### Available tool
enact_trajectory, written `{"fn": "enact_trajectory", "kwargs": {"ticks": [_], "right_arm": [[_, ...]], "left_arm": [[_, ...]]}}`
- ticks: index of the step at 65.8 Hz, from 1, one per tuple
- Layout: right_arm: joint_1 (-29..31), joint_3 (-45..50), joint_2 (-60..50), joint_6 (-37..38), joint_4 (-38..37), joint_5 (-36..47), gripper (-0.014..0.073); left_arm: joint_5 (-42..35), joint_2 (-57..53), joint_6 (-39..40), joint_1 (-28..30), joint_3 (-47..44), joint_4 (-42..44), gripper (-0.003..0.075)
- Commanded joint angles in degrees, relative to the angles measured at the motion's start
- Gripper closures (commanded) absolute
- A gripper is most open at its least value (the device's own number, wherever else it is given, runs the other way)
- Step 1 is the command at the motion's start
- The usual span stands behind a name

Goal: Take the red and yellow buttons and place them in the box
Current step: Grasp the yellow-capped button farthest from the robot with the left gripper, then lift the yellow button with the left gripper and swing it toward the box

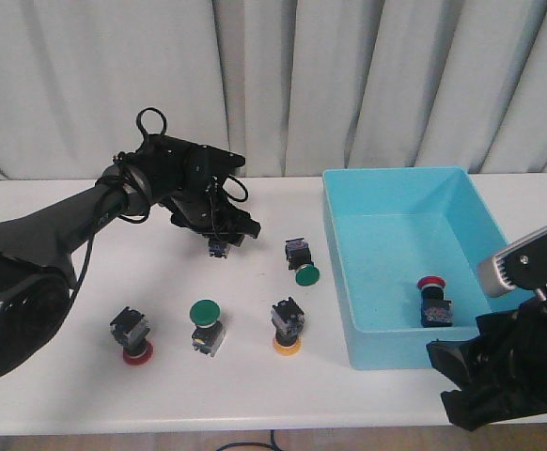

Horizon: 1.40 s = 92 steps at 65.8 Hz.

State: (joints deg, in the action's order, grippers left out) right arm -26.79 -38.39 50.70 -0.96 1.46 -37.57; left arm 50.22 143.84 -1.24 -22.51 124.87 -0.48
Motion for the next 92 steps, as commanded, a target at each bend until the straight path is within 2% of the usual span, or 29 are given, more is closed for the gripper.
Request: {"fn": "enact_trajectory", "kwargs": {"ticks": [1,16,30,46,67,79,92], "right_arm": [[-0.15,-1.55,-0.49,-0.07,-0.33,3.08,0.0159],[-0.15,-1.55,-0.49,-0.07,-0.33,3.08,0.0159],[-0.15,-1.55,-0.49,-0.07,-0.33,3.08,0.0159],[-0.15,-1.55,-0.49,-0.07,-0.33,3.2,0.0159],[-0.15,-1.55,-0.49,-0.07,-0.33,3.13,0.0159],[-0.15,-1.55,-0.49,-0.07,-0.33,3.13,0.0159],[-0.15,-1.55,-0.49,-0.07,-0.33,3.13,0.0159]], "left_arm": [[-3.36,-4.2,-0.79,0.23,1.92,-1.8,0.0304],[-4.89,-4.2,-0.79,0.23,1.92,-1.71,0.0474],[-1.23,-6.23,-0.69,0.23,1.92,-2.35,0.0559],[3.35,-16.29,-0.88,0.24,1.92,-7.34,0.0567],[9.64,-27.35,-2.13,0.24,1.42,-7.6,0.0565],[7.81,-35.39,-2.32,0.24,-7.89,-7.6,0.0563],[-3.15,-48.06,-2.27,0.24,-27.05,-7.72,0.0563]]}}
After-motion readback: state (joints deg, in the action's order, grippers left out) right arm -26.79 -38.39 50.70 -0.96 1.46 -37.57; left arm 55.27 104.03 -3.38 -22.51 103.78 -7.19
